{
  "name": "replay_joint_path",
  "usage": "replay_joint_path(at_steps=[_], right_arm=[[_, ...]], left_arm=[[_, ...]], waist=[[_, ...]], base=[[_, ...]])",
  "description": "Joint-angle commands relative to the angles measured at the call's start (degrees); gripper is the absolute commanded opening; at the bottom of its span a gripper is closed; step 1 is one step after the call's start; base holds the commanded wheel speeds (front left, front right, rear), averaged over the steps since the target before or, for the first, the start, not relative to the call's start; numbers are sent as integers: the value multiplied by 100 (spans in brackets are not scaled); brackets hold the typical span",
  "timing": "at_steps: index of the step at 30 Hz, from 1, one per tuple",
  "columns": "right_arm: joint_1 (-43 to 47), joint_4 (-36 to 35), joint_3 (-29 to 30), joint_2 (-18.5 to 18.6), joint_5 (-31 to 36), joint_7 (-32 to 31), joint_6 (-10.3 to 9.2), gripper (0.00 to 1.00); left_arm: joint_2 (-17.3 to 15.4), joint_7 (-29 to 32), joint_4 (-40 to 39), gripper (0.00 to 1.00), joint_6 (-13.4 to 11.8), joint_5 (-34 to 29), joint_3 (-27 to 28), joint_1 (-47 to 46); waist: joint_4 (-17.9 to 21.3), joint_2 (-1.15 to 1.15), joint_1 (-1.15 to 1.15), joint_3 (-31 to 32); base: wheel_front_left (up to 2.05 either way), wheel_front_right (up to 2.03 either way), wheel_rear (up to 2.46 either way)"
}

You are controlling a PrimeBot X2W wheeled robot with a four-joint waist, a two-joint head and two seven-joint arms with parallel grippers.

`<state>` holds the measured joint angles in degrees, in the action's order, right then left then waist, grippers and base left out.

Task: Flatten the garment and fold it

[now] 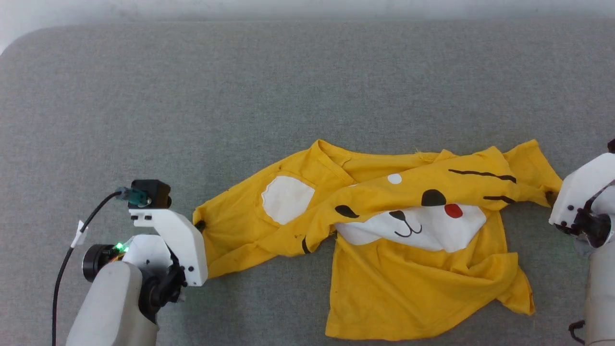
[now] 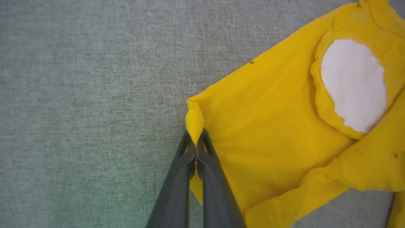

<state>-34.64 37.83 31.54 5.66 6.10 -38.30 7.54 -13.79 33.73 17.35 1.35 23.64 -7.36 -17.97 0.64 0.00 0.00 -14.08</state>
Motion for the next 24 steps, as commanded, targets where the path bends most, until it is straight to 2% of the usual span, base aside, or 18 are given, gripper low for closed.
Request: replay_joint_path(at_steps=[1,2,6,9,12,17,22,24], right_arm=[[12,138,-37,-49,34,-255,-5,20],[1,135,-102,-39,28,-359,-5,0],[-57,-32,-279,21,-67,-394,-5,0],[-125,-305,-508,136,-173,-185,-5,0],[-328,-548,-777,229,-308,-36,-5,0],[-937,-926,-1322,459,-341,284,-5,0],[-1640,-1134,-1958,635,-311,470,-5,0],[-1964,-1202,-2163,700,-306,606,-5,0]], left_arm=[[20,31,156,0,-2,-9,-58,48],[11,27,151,0,11,-6,-66,41],[-47,-63,89,0,93,-3,-80,-41],[-119,-450,-29,0,223,2,-31,-277],[-451,-849,-11,0,296,-361,-109,-650],[-800,-1374,129,0,354,-759,-168,-1550],[-979,-1834,469,0,291,-1001,-116,-2562],[-998,-1989,576,0,190,-1078,-76,-2964]], waist=[[1,0,0,-1],[3,0,0,3],[7,0,0,19],[-11,0,0,41],[6,0,0,50],[28,0,0,-51],[86,0,0,-271],[111,0,0,-391]], base=[[0,0,0],[0,0,0],[0,0,0],[0,0,0],[0,0,0],[0,0,0],[0,0,0],[0,0,0]])
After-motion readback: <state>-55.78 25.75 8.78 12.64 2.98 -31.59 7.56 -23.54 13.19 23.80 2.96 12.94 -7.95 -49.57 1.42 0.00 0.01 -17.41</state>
